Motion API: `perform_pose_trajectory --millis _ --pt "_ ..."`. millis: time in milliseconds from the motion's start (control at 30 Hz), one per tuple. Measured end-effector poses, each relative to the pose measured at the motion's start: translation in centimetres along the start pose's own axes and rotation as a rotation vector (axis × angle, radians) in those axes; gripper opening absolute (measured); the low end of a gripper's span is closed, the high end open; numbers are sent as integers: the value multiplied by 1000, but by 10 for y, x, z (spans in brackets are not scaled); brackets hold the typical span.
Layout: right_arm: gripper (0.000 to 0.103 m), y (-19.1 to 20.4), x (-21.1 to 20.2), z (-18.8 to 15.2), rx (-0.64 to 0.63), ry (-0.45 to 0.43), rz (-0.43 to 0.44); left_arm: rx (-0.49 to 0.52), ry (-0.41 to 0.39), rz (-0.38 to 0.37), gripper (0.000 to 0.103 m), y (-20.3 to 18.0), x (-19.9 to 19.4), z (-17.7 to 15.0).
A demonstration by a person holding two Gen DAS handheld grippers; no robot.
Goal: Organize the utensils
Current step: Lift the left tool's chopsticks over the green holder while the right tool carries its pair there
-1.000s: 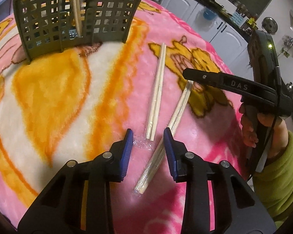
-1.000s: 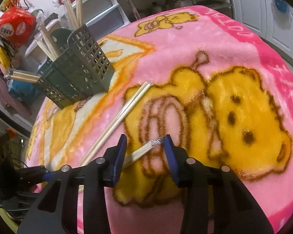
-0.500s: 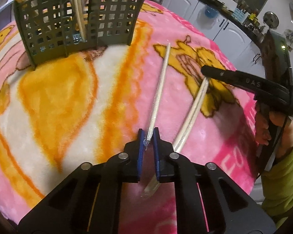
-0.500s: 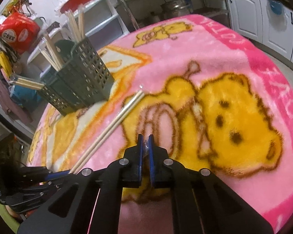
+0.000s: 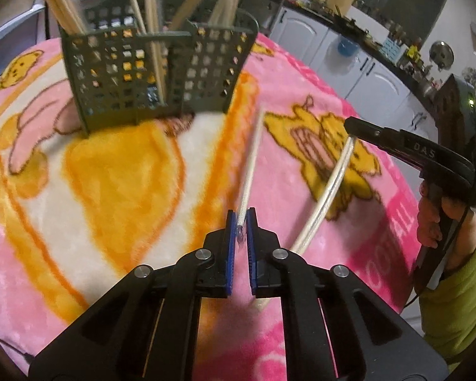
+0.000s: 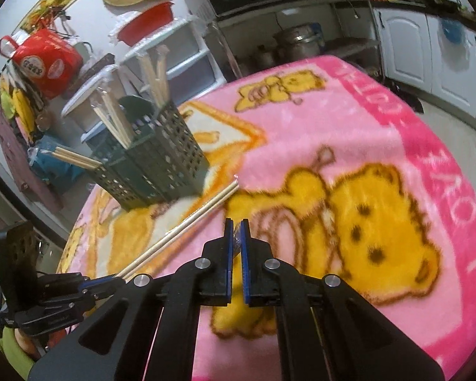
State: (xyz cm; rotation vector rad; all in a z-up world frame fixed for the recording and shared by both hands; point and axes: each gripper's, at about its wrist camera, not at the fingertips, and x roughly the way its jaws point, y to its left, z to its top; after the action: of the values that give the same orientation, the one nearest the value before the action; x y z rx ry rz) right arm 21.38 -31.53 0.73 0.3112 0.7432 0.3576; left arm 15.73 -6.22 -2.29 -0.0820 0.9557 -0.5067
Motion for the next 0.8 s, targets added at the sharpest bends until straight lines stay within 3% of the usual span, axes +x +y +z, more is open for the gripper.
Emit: perform_pose_trajectory --millis 267,800 --pt "4 32 -21 26 -87 -83 23 -23 -108 9 3 2 -34 15" --pt "4 72 -42 48 -170 -169 46 -23 -235 1 3 0 -72 39"
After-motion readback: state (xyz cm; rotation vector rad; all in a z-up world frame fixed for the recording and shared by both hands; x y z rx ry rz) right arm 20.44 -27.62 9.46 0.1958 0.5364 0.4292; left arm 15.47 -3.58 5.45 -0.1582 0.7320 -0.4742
